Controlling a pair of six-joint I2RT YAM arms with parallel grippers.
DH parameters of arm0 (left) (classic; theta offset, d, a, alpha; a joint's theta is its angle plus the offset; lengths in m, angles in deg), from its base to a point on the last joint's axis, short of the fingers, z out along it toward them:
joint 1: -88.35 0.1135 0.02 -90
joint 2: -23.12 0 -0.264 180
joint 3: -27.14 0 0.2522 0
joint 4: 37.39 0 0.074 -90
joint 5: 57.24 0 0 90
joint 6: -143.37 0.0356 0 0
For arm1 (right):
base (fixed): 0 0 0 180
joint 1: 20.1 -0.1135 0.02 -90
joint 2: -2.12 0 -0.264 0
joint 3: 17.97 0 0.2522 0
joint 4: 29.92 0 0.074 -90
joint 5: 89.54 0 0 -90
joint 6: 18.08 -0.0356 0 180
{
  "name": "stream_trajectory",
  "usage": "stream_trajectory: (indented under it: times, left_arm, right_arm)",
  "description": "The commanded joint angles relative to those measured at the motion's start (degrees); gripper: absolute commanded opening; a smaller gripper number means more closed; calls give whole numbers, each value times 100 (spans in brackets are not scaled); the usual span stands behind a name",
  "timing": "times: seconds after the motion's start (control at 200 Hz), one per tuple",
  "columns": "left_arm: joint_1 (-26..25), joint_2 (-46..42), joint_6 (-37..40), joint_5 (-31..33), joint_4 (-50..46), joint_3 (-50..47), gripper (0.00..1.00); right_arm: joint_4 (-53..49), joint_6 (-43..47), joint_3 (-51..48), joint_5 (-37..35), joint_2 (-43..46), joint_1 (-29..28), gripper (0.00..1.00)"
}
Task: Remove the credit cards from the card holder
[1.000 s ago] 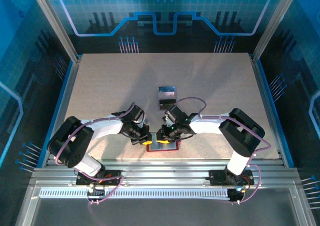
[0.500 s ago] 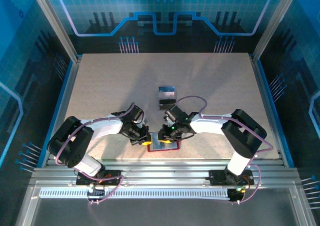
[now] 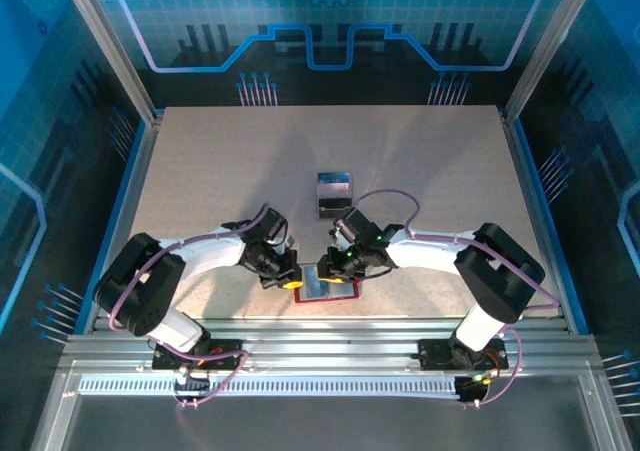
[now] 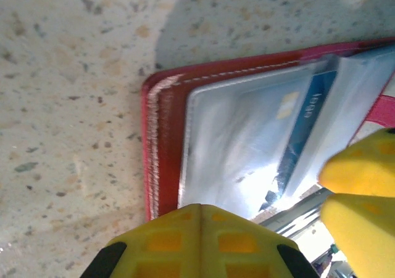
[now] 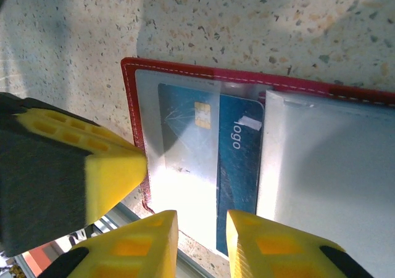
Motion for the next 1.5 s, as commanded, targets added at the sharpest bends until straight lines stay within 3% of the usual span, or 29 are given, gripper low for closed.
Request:
stream_trajectory:
  times: [0.0, 0.585, 0.815, 1.266, 1.496]
  left_arm:
    - [13, -262, -30, -45, -273, 261, 3]
    - [-184, 296, 15, -142, -74, 270, 3]
    - [-236, 529, 240, 255, -353, 277, 2]
    - [-232, 698, 304, 377, -377, 223, 2]
    - [-241, 733, 313, 386, -378, 206, 2]
  right_arm:
    - [60, 95, -91, 41, -132, 42, 27]
    - [82, 80, -203, -60, -5, 65, 27]
    - [95, 83, -236, -67, -24, 81, 27]
    - [419, 41, -358, 176, -251, 89, 26]
    - [1042, -228, -610, 450, -64, 151, 19]
